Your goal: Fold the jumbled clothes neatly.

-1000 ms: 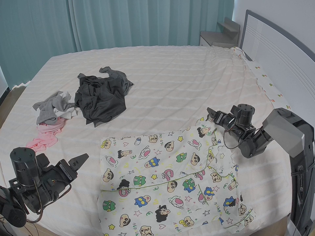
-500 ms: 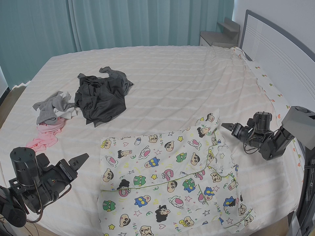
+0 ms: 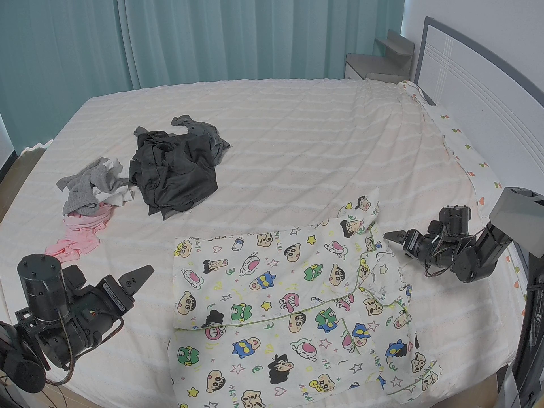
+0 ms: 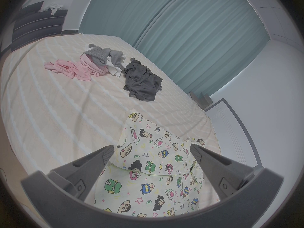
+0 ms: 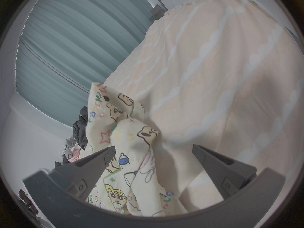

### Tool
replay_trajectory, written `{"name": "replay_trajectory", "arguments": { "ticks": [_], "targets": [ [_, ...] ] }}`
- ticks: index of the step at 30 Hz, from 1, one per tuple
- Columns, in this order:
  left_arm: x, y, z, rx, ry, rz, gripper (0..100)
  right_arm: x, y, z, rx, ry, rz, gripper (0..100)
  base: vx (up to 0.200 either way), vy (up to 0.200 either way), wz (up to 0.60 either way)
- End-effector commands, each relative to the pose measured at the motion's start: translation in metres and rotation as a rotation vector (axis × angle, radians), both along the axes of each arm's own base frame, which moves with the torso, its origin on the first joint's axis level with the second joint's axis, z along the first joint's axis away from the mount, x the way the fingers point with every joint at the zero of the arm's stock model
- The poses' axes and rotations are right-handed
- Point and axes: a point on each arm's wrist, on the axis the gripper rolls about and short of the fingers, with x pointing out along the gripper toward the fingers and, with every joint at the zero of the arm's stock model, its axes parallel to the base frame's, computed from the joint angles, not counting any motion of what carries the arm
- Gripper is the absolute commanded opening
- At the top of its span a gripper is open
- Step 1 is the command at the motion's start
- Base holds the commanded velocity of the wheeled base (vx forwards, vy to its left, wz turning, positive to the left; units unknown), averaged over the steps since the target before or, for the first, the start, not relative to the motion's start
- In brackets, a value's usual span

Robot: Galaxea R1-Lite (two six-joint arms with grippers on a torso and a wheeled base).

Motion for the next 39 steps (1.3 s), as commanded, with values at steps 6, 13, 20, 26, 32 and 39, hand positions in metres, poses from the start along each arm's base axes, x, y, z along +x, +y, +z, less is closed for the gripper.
{"name": "replay_trajectory", "arguments": {
  "ticks": [6,13,20,26,32,39],
  "targets": [
    [0.000,0.000,0.000,-0.002,0.000,0.000,100,-0.003,0.014,-0.023,-0.007,0.060,0.038,100,0.000,0.000,0.00],
    [0.000,0.000,0.000,-0.002,0.000,0.000,100,-0.009,0.015,-0.028,-0.014,0.083,0.046,100,0.000,0.000,0.00],
    [0.000,0.000,0.000,-0.002,0.000,0.000,100,-0.027,0.020,-0.027,-0.017,0.083,0.095,100,0.000,0.000,0.00],
    [0.000,0.000,0.000,-0.002,-0.002,0.002,100,-0.031,0.023,-0.028,-0.020,0.038,0.133,100,0.000,0.000,0.00],
    [0.000,0.000,0.000,-0.002,-0.002,0.002,100,-0.029,0.023,-0.032,-0.031,0.042,0.140,0,0.000,0.000,0.00],
    [0.001,0.000,0.001,-0.002,-0.003,0.002,100,-0.030,0.023,-0.027,-0.041,0.022,0.137,0,0.000,0.000,0.00]
  ]
}}
